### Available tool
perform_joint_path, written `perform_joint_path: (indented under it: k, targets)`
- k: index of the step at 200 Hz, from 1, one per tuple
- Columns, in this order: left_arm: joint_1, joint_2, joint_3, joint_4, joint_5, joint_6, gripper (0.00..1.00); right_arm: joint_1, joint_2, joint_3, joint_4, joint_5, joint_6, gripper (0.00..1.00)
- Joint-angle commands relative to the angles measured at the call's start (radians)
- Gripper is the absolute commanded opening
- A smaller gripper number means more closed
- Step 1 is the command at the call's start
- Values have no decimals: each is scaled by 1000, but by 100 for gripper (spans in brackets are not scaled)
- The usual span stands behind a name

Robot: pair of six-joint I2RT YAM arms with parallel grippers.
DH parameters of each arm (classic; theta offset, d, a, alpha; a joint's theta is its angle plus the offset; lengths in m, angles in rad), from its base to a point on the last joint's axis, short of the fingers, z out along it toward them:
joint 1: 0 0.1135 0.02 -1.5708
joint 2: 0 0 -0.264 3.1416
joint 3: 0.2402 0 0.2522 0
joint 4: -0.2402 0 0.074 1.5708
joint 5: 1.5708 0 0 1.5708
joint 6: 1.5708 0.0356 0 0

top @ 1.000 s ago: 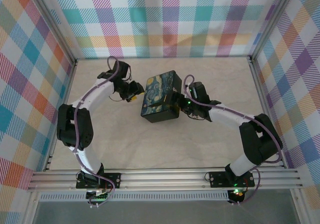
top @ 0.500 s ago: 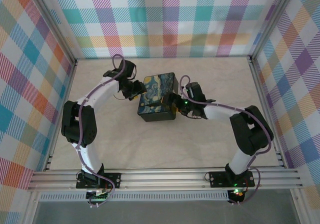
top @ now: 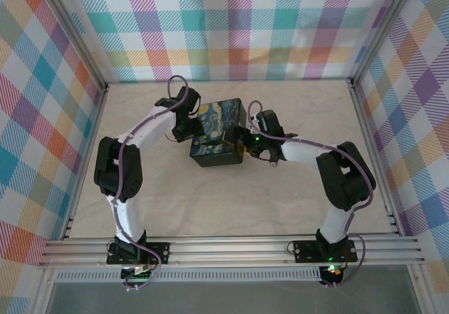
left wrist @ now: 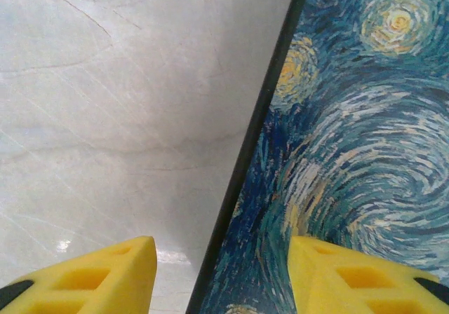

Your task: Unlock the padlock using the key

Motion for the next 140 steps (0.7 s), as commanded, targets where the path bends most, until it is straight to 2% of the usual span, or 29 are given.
perform_joint_path:
  k: [1, 82, 140]
  targets:
    - [-6, 62, -7, -35, -48, 13, 52, -4, 16, 33, -61, 6, -56, 100]
    - [14, 108, -67, 8, -25, -16, 52, -117, -105, -22, -100, -41, -88, 100]
    - [14, 123, -71, 17, -9, -28, 52, -161, -156, -22, -143, -61, -115, 100]
